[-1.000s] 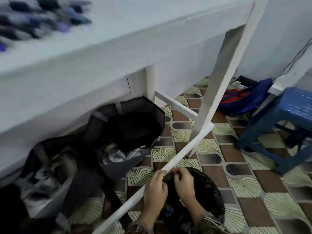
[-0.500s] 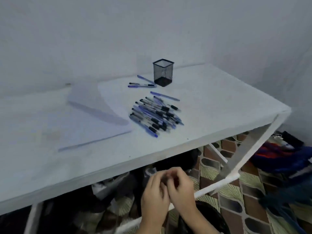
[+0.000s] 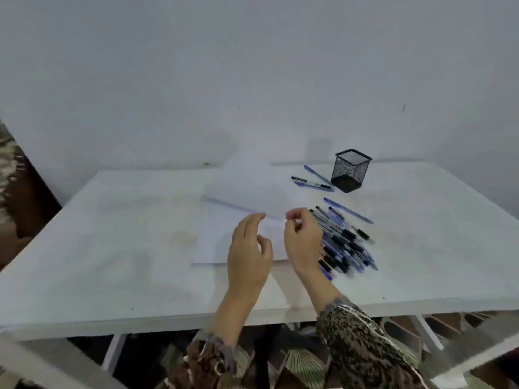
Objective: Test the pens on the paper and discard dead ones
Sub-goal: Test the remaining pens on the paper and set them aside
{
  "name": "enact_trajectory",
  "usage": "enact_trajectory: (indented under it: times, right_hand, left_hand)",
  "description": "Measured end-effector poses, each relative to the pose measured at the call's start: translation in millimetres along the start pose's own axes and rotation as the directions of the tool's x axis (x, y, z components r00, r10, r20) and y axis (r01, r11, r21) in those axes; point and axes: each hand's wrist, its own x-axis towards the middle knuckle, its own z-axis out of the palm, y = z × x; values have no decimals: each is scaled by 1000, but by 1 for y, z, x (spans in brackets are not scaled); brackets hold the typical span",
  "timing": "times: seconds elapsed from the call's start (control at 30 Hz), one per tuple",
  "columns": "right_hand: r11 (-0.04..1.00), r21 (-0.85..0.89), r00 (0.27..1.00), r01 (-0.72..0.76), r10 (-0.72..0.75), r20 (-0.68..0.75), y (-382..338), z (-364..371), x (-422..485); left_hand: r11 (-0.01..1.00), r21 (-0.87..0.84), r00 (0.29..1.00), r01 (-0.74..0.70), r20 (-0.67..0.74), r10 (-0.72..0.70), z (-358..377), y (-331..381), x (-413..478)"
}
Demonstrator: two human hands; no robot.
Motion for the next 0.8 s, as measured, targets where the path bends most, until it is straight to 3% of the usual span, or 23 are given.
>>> enact_trajectory:
  times: [0.13,0.2,0.3,0.4,0.5,0.57,0.63,0.67,0.73,0.8]
  right_hand:
    - [982,-174,990,76,-95,-105,12,26,42]
    - [992,-118,993,41,-53,-107,14,35,56]
    - [996,52,994,-73,69,81,12,41,67]
    - [986,35,922,-166,143,359,9,43,69]
    - [980,28,941,-196,180,286,10,46,67]
    - [981,18,965,-191,184,189,9,48,68]
    - [977,50,972,-206,199,122,7,47,70]
    - [976,55,974,-211,205,99,7,45,71]
    - [975,-52,968,-217,221,118,9,37,75]
    - [936,-270,934,-227,287,212,16,30,90]
  left_hand:
    - [998,-3,997,58,-46,-58,2,-25,48]
    - [998,7,995,55,-83,-55,-3,-39,64]
    - [999,35,972,10,-236,-2,-14,-60,82]
    - [998,63,929,18,-370,7,-29,-74,95]
    - [986,127,922,111,-383,-55,-46,-78,103]
    - [977,130,957,171,-260,-133,-57,-82,105]
    - [971,6,970,239,42,-239,-63,-89,106]
    - [963,6,943,268,205,-263,-64,-91,106]
    - [964,169,872,203,417,-257,-59,-96,102]
    - [955,273,859,118,454,-236,-48,-105,96]
